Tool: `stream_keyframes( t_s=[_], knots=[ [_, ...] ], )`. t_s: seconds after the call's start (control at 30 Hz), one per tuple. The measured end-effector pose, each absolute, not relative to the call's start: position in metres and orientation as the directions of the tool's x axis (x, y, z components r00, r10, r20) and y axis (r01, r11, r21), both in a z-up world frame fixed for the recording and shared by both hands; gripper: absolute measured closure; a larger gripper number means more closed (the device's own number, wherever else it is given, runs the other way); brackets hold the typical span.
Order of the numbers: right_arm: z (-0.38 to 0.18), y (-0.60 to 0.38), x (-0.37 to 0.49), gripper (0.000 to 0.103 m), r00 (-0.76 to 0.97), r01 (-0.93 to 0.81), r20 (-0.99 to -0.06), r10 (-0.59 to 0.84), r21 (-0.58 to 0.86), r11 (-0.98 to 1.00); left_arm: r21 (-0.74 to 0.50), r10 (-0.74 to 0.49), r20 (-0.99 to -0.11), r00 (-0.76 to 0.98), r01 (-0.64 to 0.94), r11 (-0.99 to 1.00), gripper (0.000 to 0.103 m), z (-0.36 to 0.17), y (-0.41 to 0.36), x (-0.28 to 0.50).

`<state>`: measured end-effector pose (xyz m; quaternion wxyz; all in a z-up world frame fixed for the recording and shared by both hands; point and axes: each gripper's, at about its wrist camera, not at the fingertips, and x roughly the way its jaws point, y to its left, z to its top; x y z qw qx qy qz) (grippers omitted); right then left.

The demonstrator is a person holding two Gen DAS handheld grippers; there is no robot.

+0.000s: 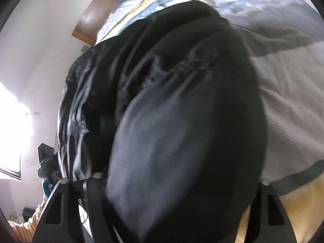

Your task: Fold large clothes

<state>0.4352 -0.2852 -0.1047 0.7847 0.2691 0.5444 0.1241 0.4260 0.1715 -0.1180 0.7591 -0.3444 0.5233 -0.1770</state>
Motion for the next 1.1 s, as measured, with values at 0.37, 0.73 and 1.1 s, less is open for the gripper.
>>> stream_keyframes(
  t_s=[0.37, 0.73, 1.1],
  knots=[
    [-0.085, -0.334, 0.42, 0.013, 0.414, 0.161, -0.847, 0.335, 0.43, 0.888, -0.713, -0.617, -0.666, 0.42, -0.113, 0.692, 0.054, -0.081, 0.191, 0.425],
    [-0.064, -0.359, 0.378, 0.012, 0.445, 0.148, -0.837, 0.319, 0.42, 0.895, -0.819, -0.674, -0.543, 0.501, -0.14, 0.556, 0.054, -0.075, 0.23, 0.406],
    [-0.051, -0.347, 0.376, 0.011, 0.471, 0.149, -0.83, 0.301, 0.411, 0.9, -0.819, -0.575, -0.568, 0.589, -0.333, 0.467, 0.039, -0.118, 0.294, 0.389]
  ],
)
